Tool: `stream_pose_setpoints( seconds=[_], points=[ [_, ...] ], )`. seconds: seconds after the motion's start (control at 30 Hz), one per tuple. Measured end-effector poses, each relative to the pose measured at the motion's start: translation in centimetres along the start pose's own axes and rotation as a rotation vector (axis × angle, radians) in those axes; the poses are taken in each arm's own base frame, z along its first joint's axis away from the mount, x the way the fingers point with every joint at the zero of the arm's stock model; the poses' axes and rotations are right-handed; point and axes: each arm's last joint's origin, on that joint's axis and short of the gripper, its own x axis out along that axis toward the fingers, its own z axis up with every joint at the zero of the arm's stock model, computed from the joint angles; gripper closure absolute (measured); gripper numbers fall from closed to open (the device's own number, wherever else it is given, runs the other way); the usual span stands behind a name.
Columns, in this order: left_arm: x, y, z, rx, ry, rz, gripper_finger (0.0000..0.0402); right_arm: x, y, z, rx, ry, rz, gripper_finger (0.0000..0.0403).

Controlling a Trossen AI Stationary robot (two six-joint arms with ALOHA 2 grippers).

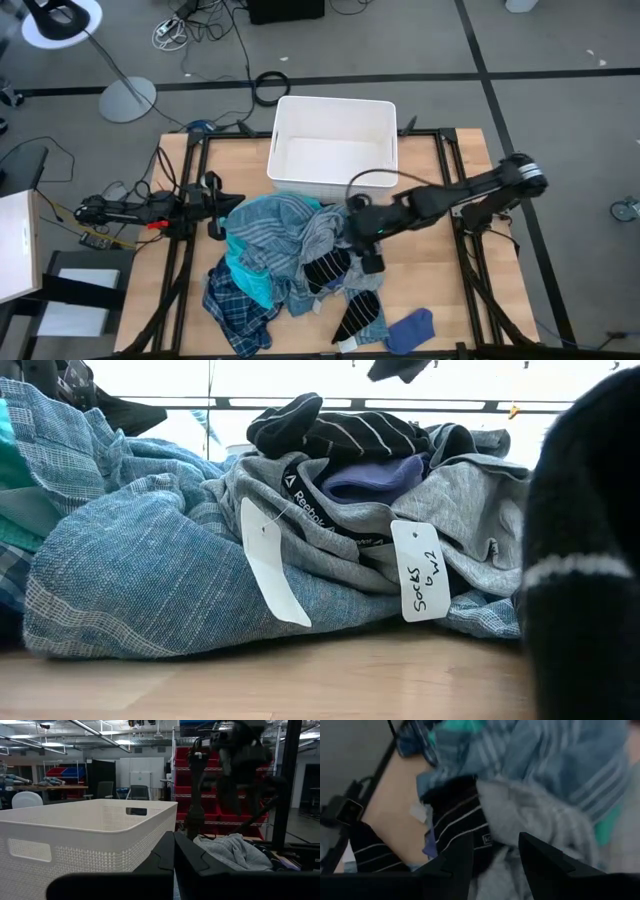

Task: Sort clothes
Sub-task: Put the top black sock into the white bin

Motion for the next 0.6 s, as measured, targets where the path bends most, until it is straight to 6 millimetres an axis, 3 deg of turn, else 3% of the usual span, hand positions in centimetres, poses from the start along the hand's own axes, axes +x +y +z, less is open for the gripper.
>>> stream_pose_setpoints(
  seconds=[0.27,0.37,0.53,0.6],
  points=[
    [0.0,0.0,0.0,0.000,0.000,0.000,0.0396,4.3,0.5,-0.1,0.120,0.141,0.027,0.0248],
    [0.0,0.0,0.0,0.000,0.000,0.000,0.0396,5.3,0.7,-0.5,0.164,0.192,0.047,0.0266],
    [0.0,0.0,0.0,0.000,0.000,0.000,0.0396,4.4,1.2,-0.3,0.169,0.184,0.065,0.0379],
    [0.0,0.0,0.0,0.000,0.000,0.000,0.0396,2.8,1.1,0.8,0.163,0.136,0.031,0.0388]
  ],
)
